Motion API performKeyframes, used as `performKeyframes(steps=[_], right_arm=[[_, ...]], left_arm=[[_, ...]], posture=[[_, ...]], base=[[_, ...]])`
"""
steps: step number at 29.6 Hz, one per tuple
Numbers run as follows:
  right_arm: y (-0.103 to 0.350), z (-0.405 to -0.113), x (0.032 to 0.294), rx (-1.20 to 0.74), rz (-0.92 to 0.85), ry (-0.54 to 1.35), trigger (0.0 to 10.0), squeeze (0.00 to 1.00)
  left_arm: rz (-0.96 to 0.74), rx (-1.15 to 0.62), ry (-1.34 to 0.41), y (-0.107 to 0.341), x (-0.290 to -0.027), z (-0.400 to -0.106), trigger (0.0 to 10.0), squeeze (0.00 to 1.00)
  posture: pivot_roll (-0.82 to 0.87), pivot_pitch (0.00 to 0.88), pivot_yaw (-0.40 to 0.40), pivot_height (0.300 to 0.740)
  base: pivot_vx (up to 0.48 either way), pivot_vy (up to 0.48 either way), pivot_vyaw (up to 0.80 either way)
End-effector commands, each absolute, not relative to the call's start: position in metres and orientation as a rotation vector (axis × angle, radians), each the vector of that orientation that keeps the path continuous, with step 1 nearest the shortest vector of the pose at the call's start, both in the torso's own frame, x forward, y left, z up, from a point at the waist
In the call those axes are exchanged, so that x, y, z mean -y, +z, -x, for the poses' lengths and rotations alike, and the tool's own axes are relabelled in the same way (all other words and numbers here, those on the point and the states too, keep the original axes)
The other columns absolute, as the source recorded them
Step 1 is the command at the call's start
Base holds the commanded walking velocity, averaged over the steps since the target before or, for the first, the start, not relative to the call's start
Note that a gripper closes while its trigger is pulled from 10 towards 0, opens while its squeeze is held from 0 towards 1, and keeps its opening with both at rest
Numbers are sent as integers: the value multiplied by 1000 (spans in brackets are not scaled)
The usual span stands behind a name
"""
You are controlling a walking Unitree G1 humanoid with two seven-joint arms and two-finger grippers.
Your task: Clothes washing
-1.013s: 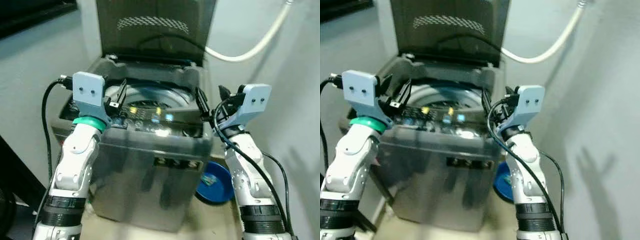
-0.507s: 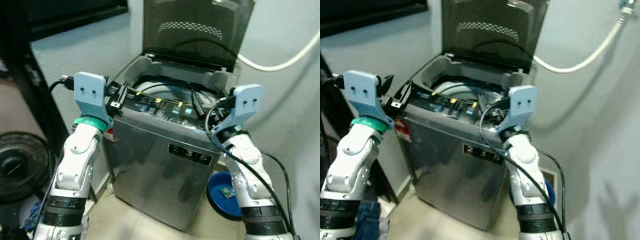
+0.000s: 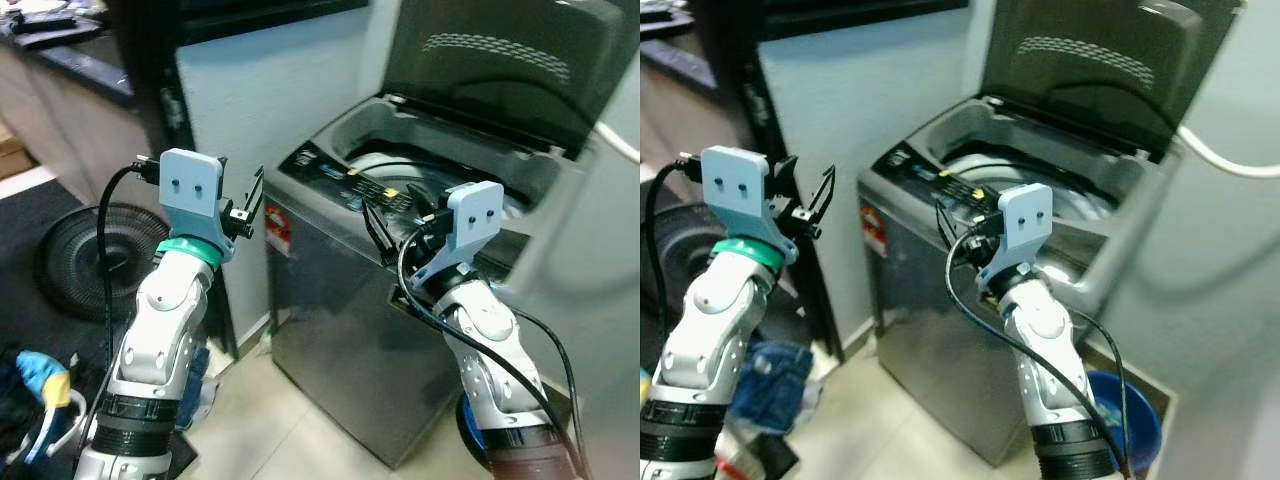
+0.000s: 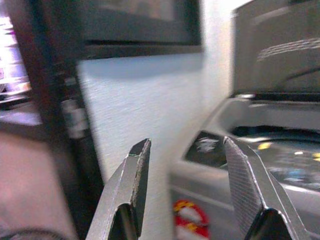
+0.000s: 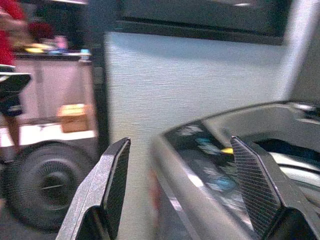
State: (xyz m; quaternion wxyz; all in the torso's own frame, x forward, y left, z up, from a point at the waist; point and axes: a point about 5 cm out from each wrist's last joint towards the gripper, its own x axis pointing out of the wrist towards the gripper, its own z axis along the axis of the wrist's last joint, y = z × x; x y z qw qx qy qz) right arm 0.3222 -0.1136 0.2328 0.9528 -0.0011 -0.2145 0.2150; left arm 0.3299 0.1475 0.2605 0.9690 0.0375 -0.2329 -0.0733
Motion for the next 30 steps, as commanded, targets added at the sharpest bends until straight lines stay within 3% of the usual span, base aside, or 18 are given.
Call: performKeyframes(steps=[1,14,20,24,30], right_arm=[[232,-320,114,431,1,447,10000,0],[228,-318,112,417,0,473,10000,0],[208,-328,124,346,-8,371,10000,0],[152,-336,154,139,-3,166,10000,0],[130,-329,158,65,6,141,10000,0]], left_arm=[[-77,462,-153,259,-146,-329,10000,0],[-92,428,-146,252,-146,-330,10000,0],[-113,338,-138,225,-146,-332,10000,0],[-154,134,-113,163,-152,-327,10000,0],[-168,12,-70,131,-164,-317,10000,0]], posture=[[21,0,14,740],[22,0,15,740],[24,0,16,740],[30,0,17,740],[33,0,17,740]], base=[[0,0,788],[0,0,788],[0,0,783],[0,0,775],[0,0,775]])
